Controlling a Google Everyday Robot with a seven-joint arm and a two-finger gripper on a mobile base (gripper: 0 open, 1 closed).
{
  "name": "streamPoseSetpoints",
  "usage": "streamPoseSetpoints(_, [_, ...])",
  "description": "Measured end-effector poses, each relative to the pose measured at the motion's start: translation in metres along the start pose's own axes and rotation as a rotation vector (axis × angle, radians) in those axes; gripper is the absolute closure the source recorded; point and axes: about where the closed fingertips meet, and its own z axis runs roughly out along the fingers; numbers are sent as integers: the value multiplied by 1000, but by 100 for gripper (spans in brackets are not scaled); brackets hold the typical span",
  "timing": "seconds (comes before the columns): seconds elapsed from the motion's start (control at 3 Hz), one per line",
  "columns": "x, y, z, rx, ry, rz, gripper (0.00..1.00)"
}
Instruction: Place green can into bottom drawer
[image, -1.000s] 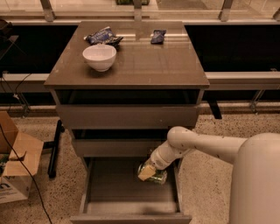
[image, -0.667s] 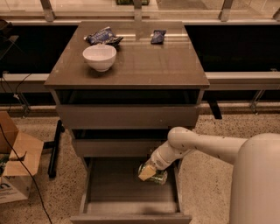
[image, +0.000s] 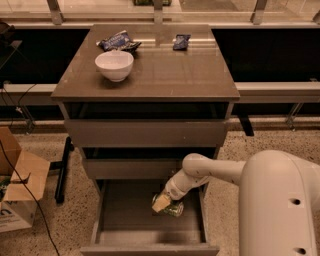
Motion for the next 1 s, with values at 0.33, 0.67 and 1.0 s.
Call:
streamPoseSetpoints(0.33, [15, -11, 39, -27, -34, 50, 100])
streamPoseSetpoints(0.67, [29, -20, 83, -68, -63, 98, 100])
streamPoseSetpoints(1.0, [44, -31, 127, -89, -71, 143, 100])
